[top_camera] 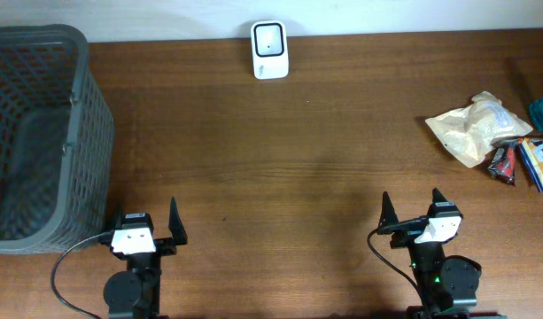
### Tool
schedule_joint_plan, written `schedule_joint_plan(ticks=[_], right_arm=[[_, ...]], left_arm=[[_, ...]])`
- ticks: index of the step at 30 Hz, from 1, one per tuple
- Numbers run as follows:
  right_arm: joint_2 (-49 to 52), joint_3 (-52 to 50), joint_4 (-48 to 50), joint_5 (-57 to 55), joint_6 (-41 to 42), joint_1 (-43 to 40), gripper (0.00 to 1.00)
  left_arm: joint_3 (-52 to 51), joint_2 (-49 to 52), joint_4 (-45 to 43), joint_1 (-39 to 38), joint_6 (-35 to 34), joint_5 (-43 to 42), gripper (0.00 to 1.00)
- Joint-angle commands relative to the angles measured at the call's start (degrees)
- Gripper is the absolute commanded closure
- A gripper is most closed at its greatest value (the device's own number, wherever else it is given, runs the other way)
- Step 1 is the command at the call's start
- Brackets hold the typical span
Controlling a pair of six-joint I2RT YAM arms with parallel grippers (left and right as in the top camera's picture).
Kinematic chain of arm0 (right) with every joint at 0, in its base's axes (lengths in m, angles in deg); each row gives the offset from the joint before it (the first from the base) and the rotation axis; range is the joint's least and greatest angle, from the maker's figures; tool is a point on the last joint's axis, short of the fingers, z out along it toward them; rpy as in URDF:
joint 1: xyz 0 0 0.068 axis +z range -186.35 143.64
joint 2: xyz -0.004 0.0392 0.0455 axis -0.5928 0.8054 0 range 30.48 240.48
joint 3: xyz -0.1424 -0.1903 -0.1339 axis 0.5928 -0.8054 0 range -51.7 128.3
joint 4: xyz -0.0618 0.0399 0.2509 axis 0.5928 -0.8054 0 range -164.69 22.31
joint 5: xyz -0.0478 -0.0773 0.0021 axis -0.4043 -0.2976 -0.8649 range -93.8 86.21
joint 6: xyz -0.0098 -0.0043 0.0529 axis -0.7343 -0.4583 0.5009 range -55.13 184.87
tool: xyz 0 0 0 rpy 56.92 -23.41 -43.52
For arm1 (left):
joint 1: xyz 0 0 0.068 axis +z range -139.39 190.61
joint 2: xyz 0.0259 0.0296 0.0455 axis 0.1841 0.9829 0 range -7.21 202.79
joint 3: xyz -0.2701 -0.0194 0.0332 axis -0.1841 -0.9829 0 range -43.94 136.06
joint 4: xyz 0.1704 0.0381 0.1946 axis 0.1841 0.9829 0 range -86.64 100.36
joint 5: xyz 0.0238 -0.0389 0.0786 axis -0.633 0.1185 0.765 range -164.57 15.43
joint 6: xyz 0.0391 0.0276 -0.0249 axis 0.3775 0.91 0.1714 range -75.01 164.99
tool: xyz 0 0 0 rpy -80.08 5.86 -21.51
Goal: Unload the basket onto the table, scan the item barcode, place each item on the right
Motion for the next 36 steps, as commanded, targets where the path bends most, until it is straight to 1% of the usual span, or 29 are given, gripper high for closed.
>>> schedule_joint_plan(ticks=[1,17,20,24,36], right_arm=[[-0.44,-0.46,-0.09,-0.5,-0.37,0.48,0.01],[-0.48,-0.46,-0.07,-0.57,-0.37,0.48,0.02],[-0.48,-0.46,-0.35,-2.84,-0.48,0.48,0.02],[-0.48,-0.46,-0.52,-4.2,-4.72,0.48,0.02],[-0.48,-0.46,-0.55,-3.56,-4.63,0.48,0.02]], left_arm=[[-0.39,-0.52,-0.13,0.28,1.29,-0.63,0.01],[-0.39,-0.52,-0.13,0.28,1.29,-0.63,0.01],[-0.39,-0.52,-0.13,0.28,1.29,-0.63,0.01],[-0.39,-0.52,-0.13,0.28,1.29,-0.63,0.01],[-0.39,-0.52,-0.13,0.28,1.29,-0.63,0.01]])
